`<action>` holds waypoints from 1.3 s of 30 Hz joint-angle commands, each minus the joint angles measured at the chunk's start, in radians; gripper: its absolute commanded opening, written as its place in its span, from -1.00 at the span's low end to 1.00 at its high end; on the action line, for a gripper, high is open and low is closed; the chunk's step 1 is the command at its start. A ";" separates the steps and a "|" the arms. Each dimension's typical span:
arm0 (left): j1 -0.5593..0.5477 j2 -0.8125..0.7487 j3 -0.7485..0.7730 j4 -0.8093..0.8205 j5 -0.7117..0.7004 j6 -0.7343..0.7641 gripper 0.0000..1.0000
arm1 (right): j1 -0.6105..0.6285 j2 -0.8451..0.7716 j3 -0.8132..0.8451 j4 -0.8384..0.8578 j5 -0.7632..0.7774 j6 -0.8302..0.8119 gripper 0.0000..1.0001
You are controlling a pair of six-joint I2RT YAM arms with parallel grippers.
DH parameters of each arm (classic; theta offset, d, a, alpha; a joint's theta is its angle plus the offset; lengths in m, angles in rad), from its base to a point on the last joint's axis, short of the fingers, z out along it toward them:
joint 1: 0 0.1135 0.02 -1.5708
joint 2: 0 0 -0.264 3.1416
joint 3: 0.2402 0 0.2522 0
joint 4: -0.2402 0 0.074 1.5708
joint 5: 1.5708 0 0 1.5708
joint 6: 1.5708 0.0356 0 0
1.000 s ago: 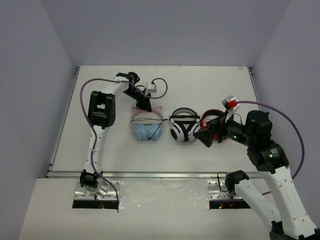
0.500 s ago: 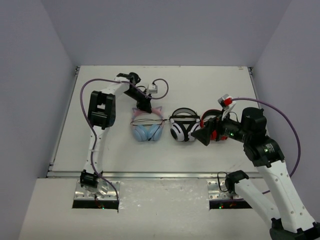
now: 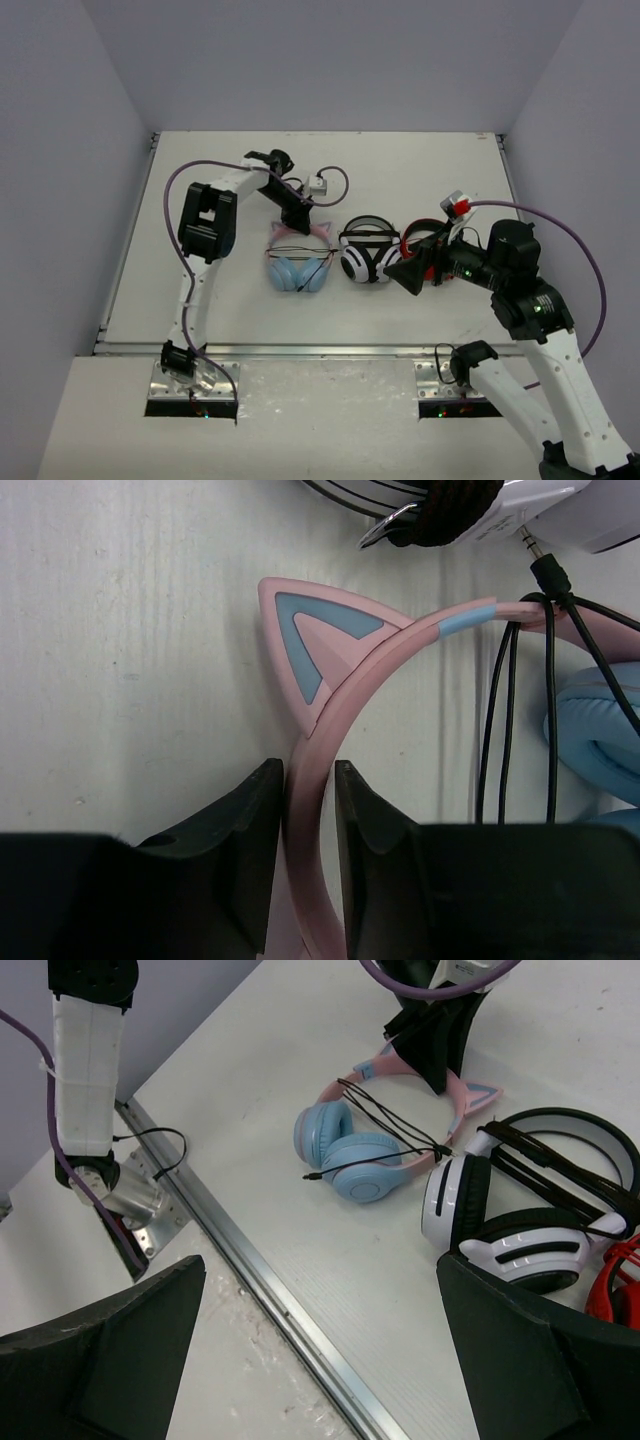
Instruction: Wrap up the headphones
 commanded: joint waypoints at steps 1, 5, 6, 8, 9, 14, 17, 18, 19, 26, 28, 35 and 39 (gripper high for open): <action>-0.005 -0.075 -0.055 0.070 -0.072 -0.094 -0.47 | 0.007 -0.008 -0.007 0.048 -0.014 0.003 0.98; -0.005 -0.103 -0.081 0.127 -0.160 -0.169 -0.40 | 0.007 0.000 -0.005 0.045 -0.018 0.005 0.98; -0.005 -0.111 -0.084 0.146 -0.170 -0.195 -0.37 | 0.006 -0.002 -0.005 0.043 -0.020 0.006 0.98; -0.005 -0.114 -0.078 0.147 -0.184 -0.206 -0.30 | 0.007 -0.006 -0.008 0.043 -0.012 0.003 0.98; -0.005 -0.117 -0.073 0.152 -0.190 -0.229 0.99 | 0.007 -0.008 -0.010 0.043 -0.011 0.003 0.98; -0.005 -0.134 -0.029 0.130 -0.213 -0.252 1.00 | 0.006 -0.006 -0.013 0.043 -0.015 -0.002 0.98; -0.007 -0.161 -0.006 0.123 -0.229 -0.293 1.00 | 0.007 0.000 -0.011 0.040 -0.011 -0.008 0.98; -0.007 -0.169 0.000 0.123 -0.235 -0.313 1.00 | 0.007 0.000 -0.011 0.042 -0.009 -0.008 0.98; -0.004 -0.177 0.008 0.120 -0.242 -0.327 1.00 | 0.006 0.001 -0.013 0.042 -0.004 -0.011 0.98; 0.026 -0.334 -0.081 0.259 -0.376 -0.624 1.00 | 0.006 0.020 0.007 0.031 0.043 -0.029 0.98; 0.041 -0.405 -0.165 0.394 -0.457 -0.720 1.00 | 0.007 0.020 0.004 0.031 0.066 -0.032 0.98; 0.099 -0.904 -0.524 0.736 -1.078 -1.334 1.00 | 0.007 0.086 0.024 -0.044 0.339 -0.035 0.98; 0.101 -1.155 -0.747 0.693 -1.230 -1.389 1.00 | 0.006 0.095 0.027 -0.093 0.602 -0.012 0.98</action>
